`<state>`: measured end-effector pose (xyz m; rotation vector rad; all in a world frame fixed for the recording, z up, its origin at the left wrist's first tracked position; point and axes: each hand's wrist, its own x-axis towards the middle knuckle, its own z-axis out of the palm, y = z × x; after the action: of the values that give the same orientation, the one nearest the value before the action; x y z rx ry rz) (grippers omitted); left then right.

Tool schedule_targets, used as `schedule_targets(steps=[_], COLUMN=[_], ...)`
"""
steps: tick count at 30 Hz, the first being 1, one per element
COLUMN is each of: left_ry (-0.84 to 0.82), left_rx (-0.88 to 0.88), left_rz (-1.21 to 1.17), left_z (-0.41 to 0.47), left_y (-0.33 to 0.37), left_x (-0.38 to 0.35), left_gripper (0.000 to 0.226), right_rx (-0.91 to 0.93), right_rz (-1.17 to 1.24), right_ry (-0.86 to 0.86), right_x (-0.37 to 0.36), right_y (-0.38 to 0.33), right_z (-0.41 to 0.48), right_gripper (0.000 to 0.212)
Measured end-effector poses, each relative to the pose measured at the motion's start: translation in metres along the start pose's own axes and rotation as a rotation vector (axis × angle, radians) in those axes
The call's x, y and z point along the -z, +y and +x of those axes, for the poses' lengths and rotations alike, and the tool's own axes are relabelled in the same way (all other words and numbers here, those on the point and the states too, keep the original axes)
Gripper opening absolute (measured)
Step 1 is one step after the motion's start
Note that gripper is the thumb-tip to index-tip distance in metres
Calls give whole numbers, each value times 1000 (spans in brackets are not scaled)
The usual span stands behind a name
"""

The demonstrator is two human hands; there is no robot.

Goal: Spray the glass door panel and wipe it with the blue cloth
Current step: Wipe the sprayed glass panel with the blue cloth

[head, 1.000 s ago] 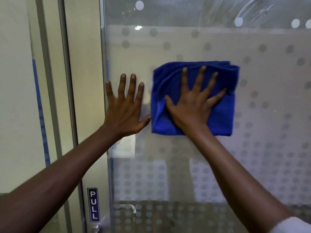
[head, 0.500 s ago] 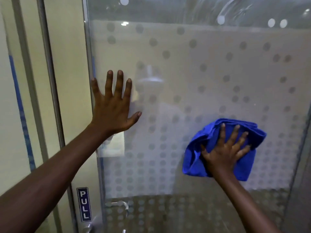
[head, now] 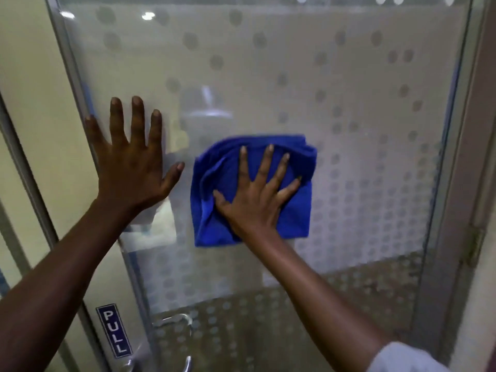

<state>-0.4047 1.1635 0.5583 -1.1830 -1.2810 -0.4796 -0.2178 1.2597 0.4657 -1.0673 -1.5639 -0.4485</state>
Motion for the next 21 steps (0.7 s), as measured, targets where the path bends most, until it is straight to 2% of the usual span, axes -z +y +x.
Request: schedule_targets(steps=[4, 7, 9, 13, 15, 17, 21], left_ry=[10, 19, 17, 15, 16, 15, 13], left_rx=[-1, -6, -5, 1, 2, 5, 6], left_rz=[35, 41, 40, 37, 33, 32, 23], left_z=[0, 0, 0, 1, 2, 1, 1], left_y=[0, 1, 2, 3, 4, 4, 3], left_x=[-2, -3, -1, 0, 0, -1, -3], left_gripper=[93, 94, 94, 95, 95, 96, 93], right_rx=[105, 28, -94, -482, -560, -519, -280], right_rz=[-69, -96, -79, 24, 54, 41, -7], right_ry=[-149, -231, -227, -130, -63, -13, 32], right_x=[-23, -20, -10, 22, 37, 46, 49], right_y=[56, 113, 135, 147, 133, 102, 24], right_z=[-114, -142, -116, 1, 63, 109, 139], right_gripper=[105, 113, 109, 100, 101, 99, 98])
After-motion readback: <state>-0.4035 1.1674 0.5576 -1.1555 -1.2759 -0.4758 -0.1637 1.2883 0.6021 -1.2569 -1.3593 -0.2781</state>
